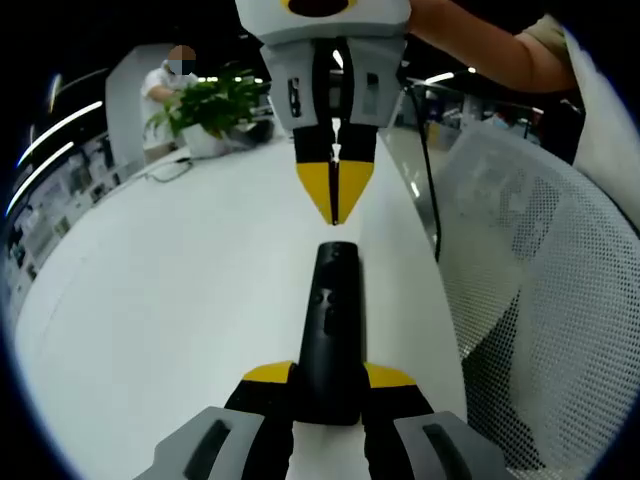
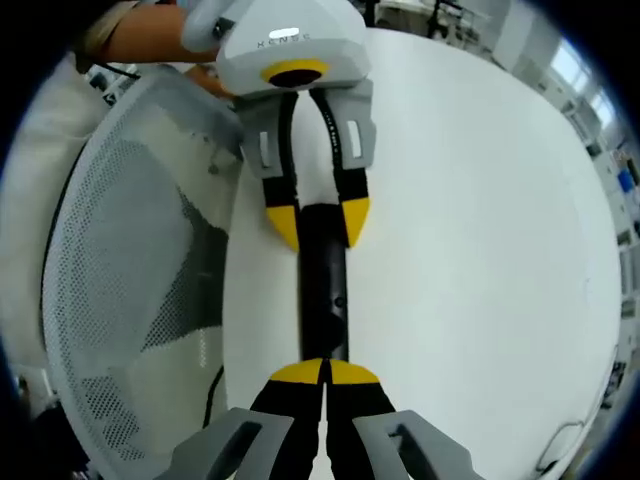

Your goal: Press the specified remote control buttons in sequence, fully releasing each button before pressing the next.

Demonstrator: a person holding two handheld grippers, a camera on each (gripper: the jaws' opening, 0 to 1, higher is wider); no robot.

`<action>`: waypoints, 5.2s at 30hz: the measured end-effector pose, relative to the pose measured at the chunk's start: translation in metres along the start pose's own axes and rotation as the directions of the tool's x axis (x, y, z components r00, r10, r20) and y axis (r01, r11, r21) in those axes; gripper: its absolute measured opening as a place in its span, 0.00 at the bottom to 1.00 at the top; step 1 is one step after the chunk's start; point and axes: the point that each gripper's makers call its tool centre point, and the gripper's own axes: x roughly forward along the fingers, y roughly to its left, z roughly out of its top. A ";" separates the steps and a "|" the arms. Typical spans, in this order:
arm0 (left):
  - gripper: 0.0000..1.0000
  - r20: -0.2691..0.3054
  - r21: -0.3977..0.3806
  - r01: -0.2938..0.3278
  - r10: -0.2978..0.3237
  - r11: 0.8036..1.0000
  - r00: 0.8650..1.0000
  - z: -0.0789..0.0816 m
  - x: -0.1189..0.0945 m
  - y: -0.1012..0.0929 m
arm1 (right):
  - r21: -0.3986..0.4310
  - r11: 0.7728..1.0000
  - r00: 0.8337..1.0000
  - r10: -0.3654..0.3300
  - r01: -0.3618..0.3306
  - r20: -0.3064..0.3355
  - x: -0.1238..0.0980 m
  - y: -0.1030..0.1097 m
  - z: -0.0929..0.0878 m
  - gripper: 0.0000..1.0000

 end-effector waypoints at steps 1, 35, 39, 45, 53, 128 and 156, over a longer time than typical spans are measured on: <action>0.24 0.000 0.000 0.000 0.000 1.000 1.000 0.000 0.000 0.000 | -0.001 1.000 1.000 0.002 -0.002 -0.001 0.001 0.000 0.001 0.00; 0.24 0.004 0.002 -0.002 0.002 1.000 1.000 -0.001 0.000 0.000 | 0.012 0.999 0.999 0.041 -0.041 -0.014 0.036 -0.002 0.007 0.00; 0.24 0.000 0.004 0.000 0.000 1.000 1.000 0.000 0.001 0.001 | 0.023 0.999 0.999 0.043 -0.042 -0.016 0.036 -0.001 0.008 0.00; 0.24 -0.003 0.005 0.001 -0.001 1.000 1.000 0.000 0.001 0.000 | 0.014 0.999 0.998 0.043 -0.042 -0.038 0.037 -0.002 0.008 0.00; 0.24 -0.002 0.003 0.000 0.000 1.000 1.000 0.000 0.001 0.001 | 0.009 0.999 0.998 0.045 -0.044 -0.048 0.037 -0.005 0.007 0.00; 0.24 0.019 -0.005 -0.008 0.008 1.000 1.000 -0.001 0.001 0.002 | -0.024 0.997 0.997 0.070 -0.071 -0.038 0.040 -0.014 0.029 0.00; 0.24 0.019 -0.004 -0.006 0.006 1.000 1.000 0.001 0.002 0.001 | -0.009 0.998 0.998 0.066 -0.066 -0.016 0.036 -0.011 0.027 0.00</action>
